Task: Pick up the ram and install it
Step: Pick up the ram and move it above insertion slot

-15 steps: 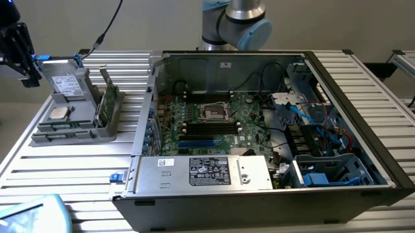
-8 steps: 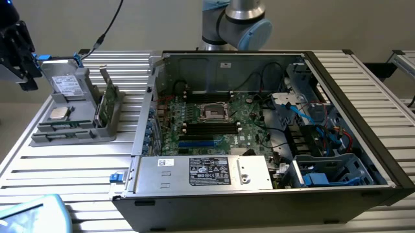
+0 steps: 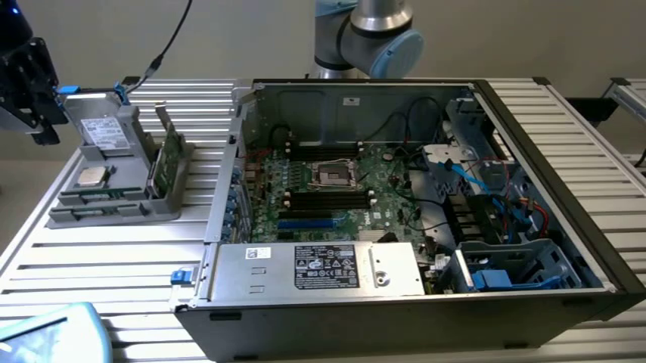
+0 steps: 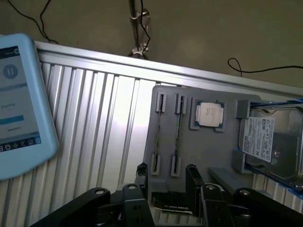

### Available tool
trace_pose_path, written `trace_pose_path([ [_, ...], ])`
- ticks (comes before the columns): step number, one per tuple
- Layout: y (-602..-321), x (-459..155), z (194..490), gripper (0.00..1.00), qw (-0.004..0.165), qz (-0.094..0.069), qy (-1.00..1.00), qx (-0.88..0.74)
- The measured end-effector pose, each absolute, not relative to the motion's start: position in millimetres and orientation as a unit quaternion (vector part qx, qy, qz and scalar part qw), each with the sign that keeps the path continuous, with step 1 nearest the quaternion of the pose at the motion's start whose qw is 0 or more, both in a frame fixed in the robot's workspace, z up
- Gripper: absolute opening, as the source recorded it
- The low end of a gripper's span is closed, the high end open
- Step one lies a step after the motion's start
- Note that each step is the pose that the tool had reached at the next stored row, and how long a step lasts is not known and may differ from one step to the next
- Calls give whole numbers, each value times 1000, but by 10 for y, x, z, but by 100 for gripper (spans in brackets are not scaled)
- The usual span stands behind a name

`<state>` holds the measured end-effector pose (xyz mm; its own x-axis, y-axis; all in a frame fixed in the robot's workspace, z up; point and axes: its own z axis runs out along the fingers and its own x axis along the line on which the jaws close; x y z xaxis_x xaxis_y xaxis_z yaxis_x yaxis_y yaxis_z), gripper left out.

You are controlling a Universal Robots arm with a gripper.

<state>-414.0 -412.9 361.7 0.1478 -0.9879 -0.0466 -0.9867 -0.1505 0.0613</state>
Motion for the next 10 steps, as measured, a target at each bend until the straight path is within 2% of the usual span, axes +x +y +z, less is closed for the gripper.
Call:
trace_pose_path([
  [10, -4129, -4160, 3436, 45, 7, -37, -661, 749],
])
